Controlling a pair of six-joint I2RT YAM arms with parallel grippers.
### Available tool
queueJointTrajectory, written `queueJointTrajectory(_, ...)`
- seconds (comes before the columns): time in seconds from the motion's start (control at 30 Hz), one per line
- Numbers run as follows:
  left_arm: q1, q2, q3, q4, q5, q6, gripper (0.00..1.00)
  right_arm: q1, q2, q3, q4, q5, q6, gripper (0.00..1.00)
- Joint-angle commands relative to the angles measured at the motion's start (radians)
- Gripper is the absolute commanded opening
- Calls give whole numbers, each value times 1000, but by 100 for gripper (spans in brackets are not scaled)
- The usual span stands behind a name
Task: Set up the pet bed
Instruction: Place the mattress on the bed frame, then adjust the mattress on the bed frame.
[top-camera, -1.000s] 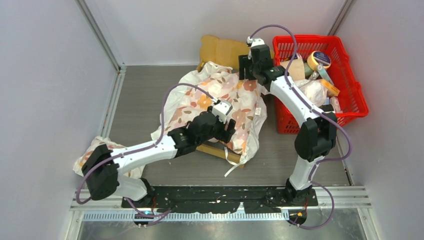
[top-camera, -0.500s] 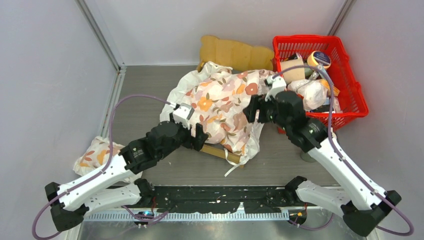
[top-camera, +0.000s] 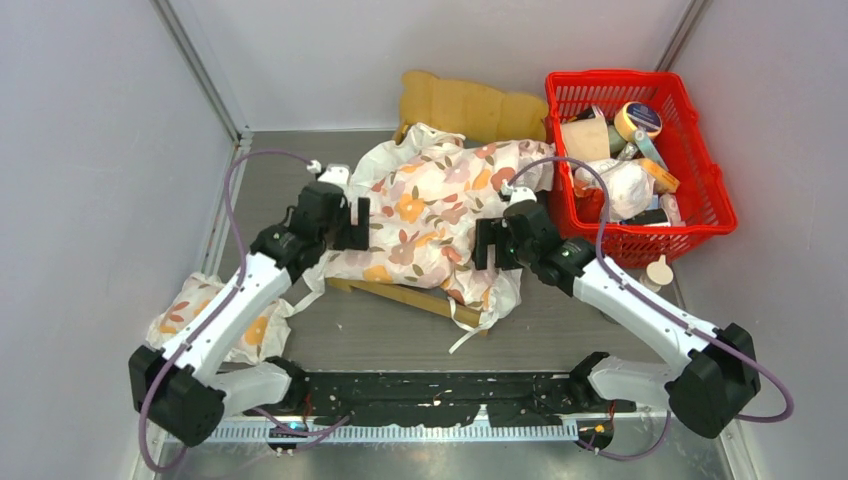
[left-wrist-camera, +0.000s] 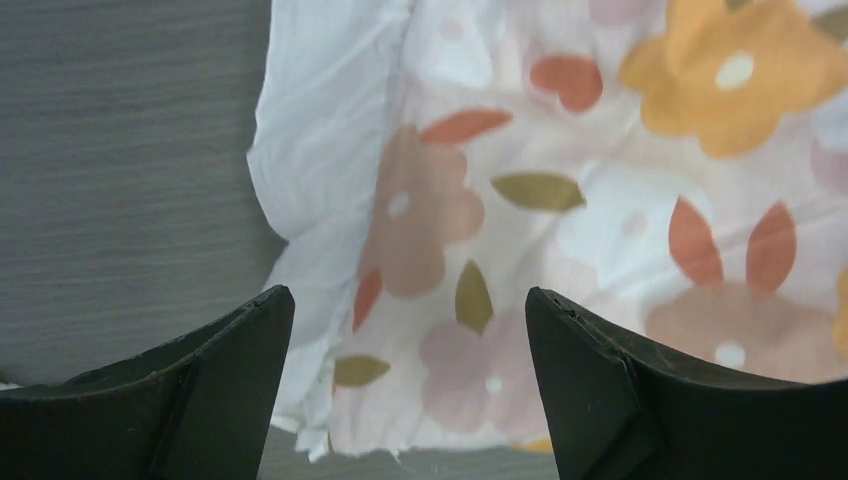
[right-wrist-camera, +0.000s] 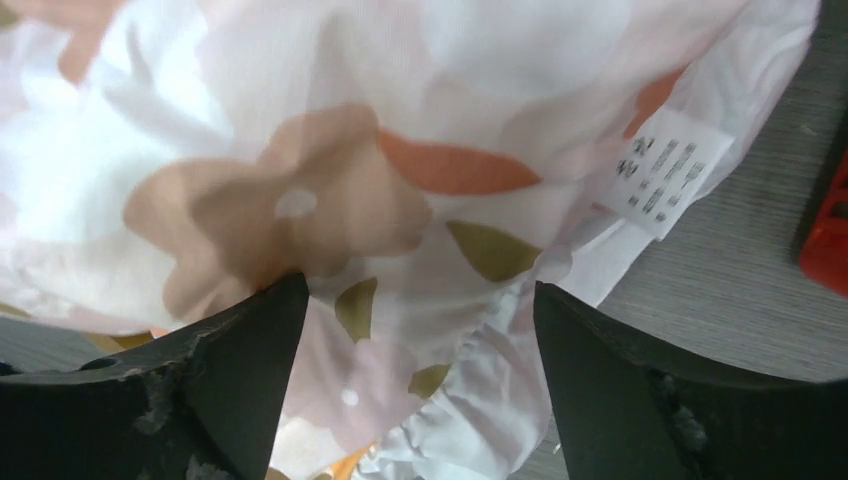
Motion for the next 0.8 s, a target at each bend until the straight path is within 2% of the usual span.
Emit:
queueJointTrajectory(0.0, 75, 141, 172, 68, 110, 89, 89, 5, 29, 174, 12, 151, 14, 93)
queueJointTrajectory(0.23, 87, 541, 497, 122, 176, 124, 89, -1, 130, 361, -12, 374, 14, 99)
queueJointTrajectory(0.33, 88, 687, 631, 114, 243, 125, 88, -20, 187, 415, -6, 391, -8, 97)
queueJointTrajectory(0.43, 88, 809, 730, 138, 357, 124, 80, -54, 247, 448, 0, 360, -36, 96)
queueJointTrajectory(0.47, 88, 834, 745, 151, 367, 125, 75, -61, 259, 463, 5, 340, -45, 96)
queueJointTrajectory(0.5, 88, 854, 750, 168, 366, 125, 62, -74, 283, 476, 5, 334, -46, 96)
queueJointTrajectory(0.57, 88, 870, 742, 205, 356, 128, 28, -89, 318, 493, 5, 332, -58, 96)
queueJointTrajectory(0.6, 88, 869, 740, 220, 369, 135, 2, -99, 340, 500, 5, 328, -64, 97)
queueJointTrajectory(0.77, 88, 781, 720, 334, 298, 146, 0, -131, 386, 517, 39, 299, -96, 100)
